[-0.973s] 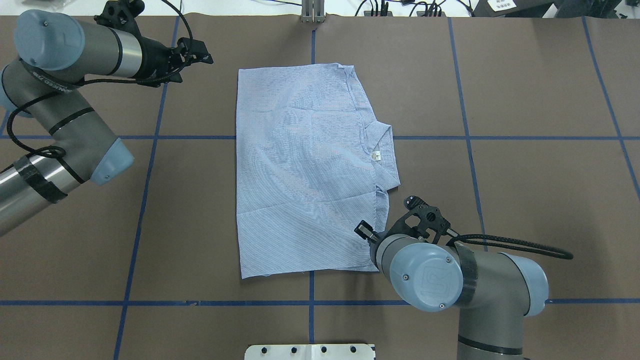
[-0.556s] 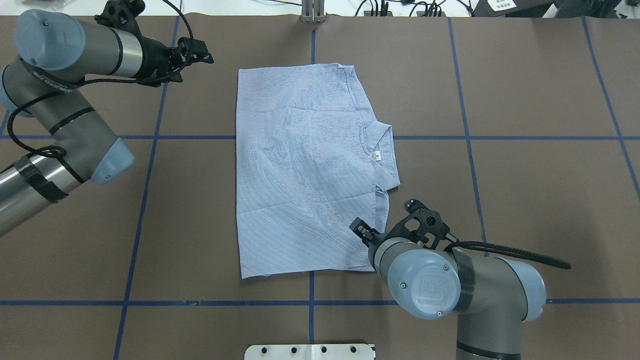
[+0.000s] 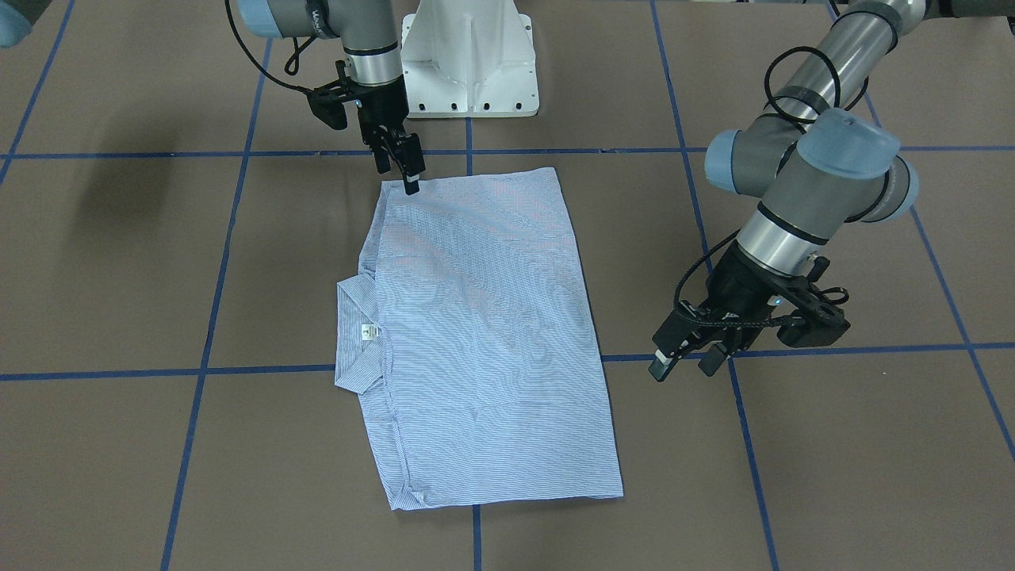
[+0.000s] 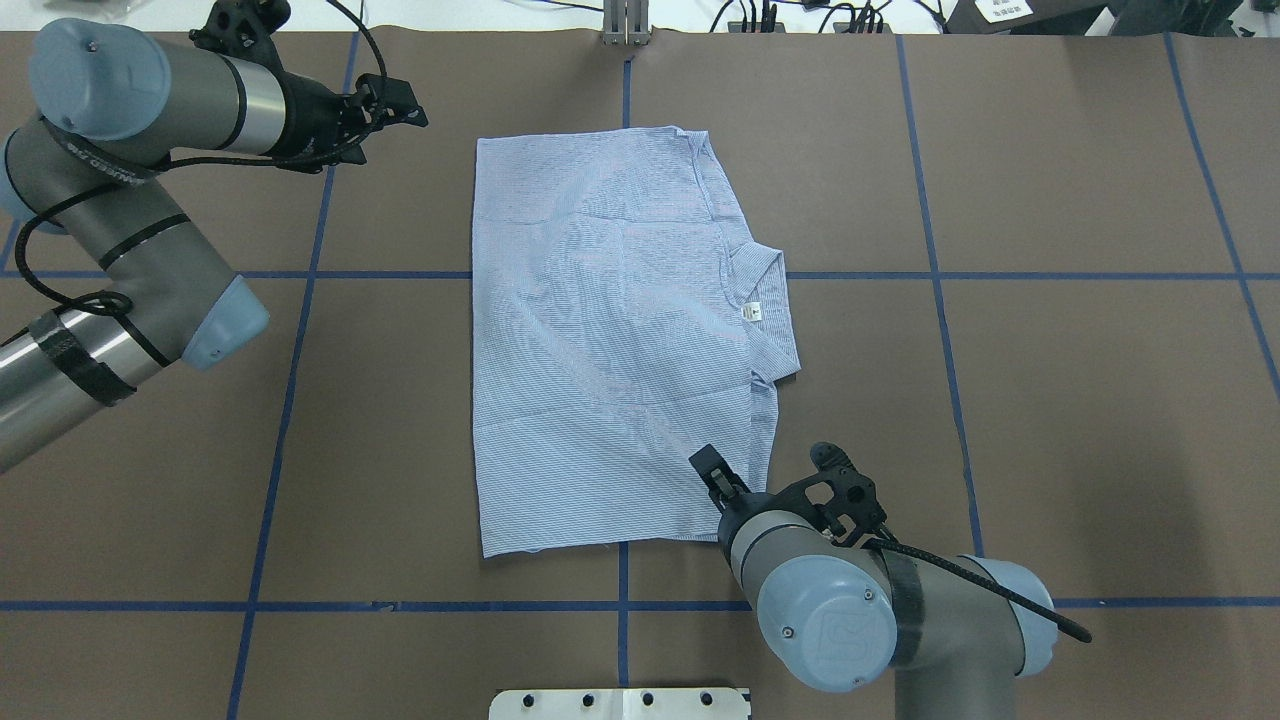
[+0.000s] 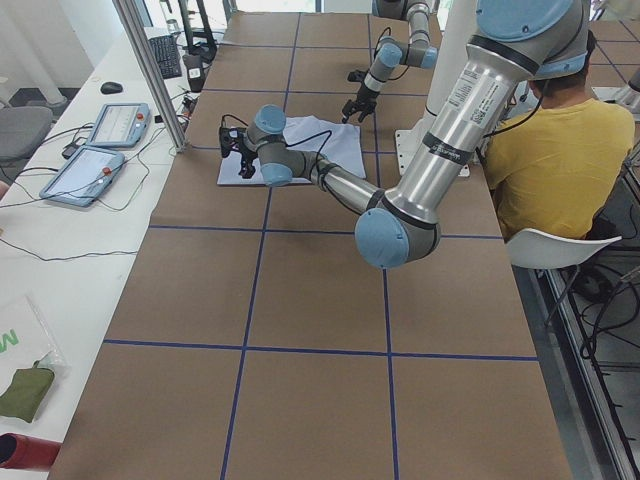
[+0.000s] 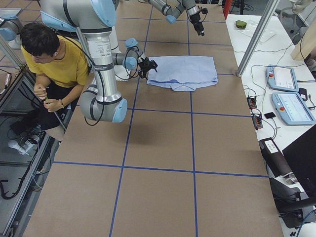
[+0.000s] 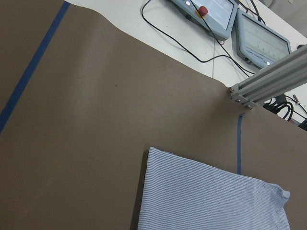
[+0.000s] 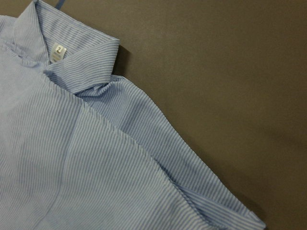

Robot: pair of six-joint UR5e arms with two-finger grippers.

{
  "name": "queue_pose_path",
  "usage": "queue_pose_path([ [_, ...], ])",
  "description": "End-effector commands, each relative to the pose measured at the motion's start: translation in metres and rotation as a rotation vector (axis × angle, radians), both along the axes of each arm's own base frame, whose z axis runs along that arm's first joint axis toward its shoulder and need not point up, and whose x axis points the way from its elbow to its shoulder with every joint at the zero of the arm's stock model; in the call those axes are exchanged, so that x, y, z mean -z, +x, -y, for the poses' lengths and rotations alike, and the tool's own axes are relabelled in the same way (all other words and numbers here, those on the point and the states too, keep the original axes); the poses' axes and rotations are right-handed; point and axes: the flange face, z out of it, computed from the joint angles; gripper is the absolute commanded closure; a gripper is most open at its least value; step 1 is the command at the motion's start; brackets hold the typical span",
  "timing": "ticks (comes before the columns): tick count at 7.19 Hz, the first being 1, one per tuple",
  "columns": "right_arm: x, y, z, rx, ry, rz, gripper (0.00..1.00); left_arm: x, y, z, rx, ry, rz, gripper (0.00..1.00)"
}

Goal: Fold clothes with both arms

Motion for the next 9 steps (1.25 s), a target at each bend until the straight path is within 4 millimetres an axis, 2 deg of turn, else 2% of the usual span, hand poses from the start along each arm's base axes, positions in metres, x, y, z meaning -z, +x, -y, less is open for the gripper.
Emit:
queue_pose_path([
  [1, -0.006, -0.004, 0.007, -0.022, -0.006, 0.001, 0.09, 0.002, 0.000, 0.000, 0.012, -0.025, -0.020, 0.03],
  [3, -0.021, -0.012, 0.009, -0.016, -0.006, -0.033, 0.11, 0.001, -0.001, -0.001, 0.012, -0.028, -0.019, 0.03],
  [4, -0.020, -0.012, 0.009, -0.014, -0.006, -0.032, 0.13, 0.002, 0.000, 0.000, 0.012, -0.027, -0.020, 0.03],
  [5, -0.019, -0.013, 0.009, -0.017, -0.009, -0.028, 0.37, 0.002, 0.000, 0.000, 0.012, -0.027, -0.020, 0.03],
  [6, -0.019, -0.013, 0.009, -0.018, -0.013, -0.026, 0.83, 0.002, 0.000, 0.000, 0.012, -0.027, -0.020, 0.03],
  [7, -0.019, -0.013, 0.010, -0.018, -0.011, -0.028, 1.00, 0.001, -0.001, -0.001, 0.012, -0.028, -0.019, 0.03],
  [9, -0.013, -0.012, 0.014, -0.017, -0.005, -0.021, 1.00, -0.001, -0.001, 0.000, 0.012, -0.030, -0.017, 0.03],
])
